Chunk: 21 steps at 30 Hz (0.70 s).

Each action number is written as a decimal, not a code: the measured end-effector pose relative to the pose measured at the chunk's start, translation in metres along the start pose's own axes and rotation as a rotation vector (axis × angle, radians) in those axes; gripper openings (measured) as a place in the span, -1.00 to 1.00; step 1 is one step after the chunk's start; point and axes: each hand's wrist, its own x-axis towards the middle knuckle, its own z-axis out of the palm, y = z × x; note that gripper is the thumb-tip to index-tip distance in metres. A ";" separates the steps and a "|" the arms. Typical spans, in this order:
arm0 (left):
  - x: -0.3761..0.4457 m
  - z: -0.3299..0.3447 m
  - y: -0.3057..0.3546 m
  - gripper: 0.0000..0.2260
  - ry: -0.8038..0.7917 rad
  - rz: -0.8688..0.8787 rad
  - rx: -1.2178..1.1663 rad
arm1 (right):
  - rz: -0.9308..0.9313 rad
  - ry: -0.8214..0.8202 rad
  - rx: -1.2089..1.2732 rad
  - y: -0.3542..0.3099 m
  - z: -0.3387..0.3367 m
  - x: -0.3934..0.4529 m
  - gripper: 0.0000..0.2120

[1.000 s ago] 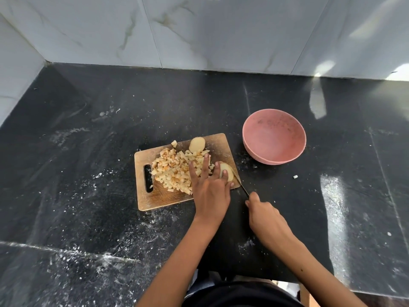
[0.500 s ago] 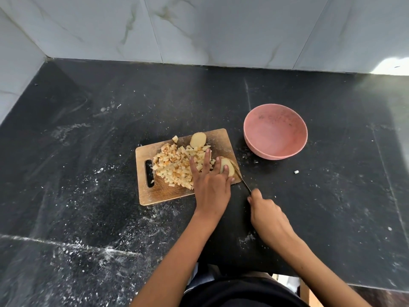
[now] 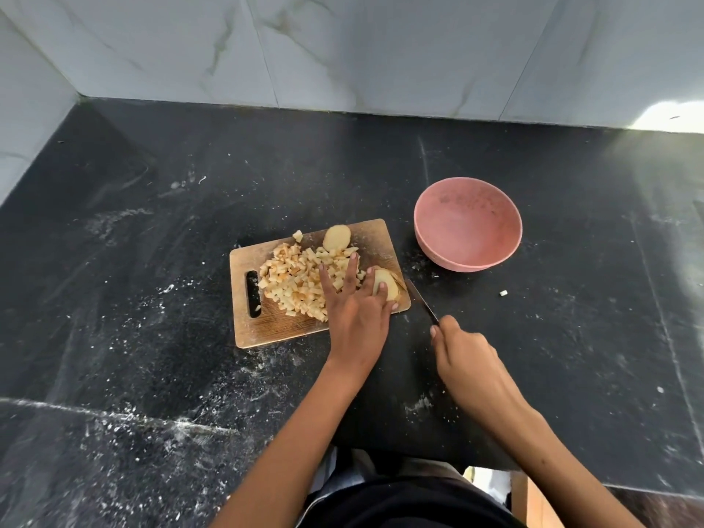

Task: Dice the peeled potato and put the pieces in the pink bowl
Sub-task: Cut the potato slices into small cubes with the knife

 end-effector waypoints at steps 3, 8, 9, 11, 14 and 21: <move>-0.002 0.001 0.001 -0.83 0.004 0.008 -0.007 | -0.001 -0.008 0.014 -0.011 0.003 0.019 -0.76; -0.003 0.003 0.000 -0.86 0.012 0.012 -0.009 | 0.058 -0.048 -0.051 -0.021 0.012 0.043 -0.79; -0.002 0.003 0.001 -0.86 0.016 0.011 -0.010 | 0.068 -0.054 -0.067 -0.023 0.013 0.045 -0.81; -0.002 0.002 0.001 -0.86 0.020 0.004 -0.017 | 0.076 -0.063 -0.085 -0.028 0.014 0.050 -0.83; -0.001 0.001 0.002 -0.84 0.013 -0.012 -0.015 | 0.081 -0.076 -0.126 -0.033 0.015 0.050 -0.84; 0.000 0.000 0.001 -0.84 0.015 -0.017 -0.025 | 0.104 -0.117 -0.122 -0.021 0.011 0.019 -0.89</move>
